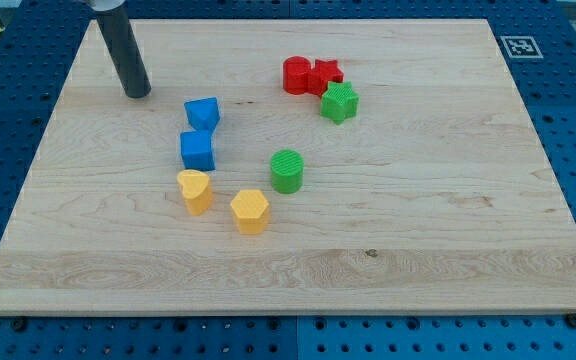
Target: Move your arm closer to red star
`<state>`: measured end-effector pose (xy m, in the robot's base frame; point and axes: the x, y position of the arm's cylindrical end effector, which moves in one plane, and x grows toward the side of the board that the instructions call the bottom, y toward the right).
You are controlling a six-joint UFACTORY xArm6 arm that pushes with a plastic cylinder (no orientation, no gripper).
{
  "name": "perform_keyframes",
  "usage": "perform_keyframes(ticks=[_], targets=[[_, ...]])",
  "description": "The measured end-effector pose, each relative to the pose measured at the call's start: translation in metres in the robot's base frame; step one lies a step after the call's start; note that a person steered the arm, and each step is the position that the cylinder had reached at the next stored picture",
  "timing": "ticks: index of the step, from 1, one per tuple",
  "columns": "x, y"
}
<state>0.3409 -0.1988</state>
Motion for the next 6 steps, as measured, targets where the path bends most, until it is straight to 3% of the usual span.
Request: perform_keyframes(ticks=[1, 2, 3, 4, 5, 6], targets=[[-0.015, 0.001], [-0.063, 0.025], [-0.102, 0.087], [-0.106, 0.194], [-0.100, 0.251], [-0.092, 0.257]])
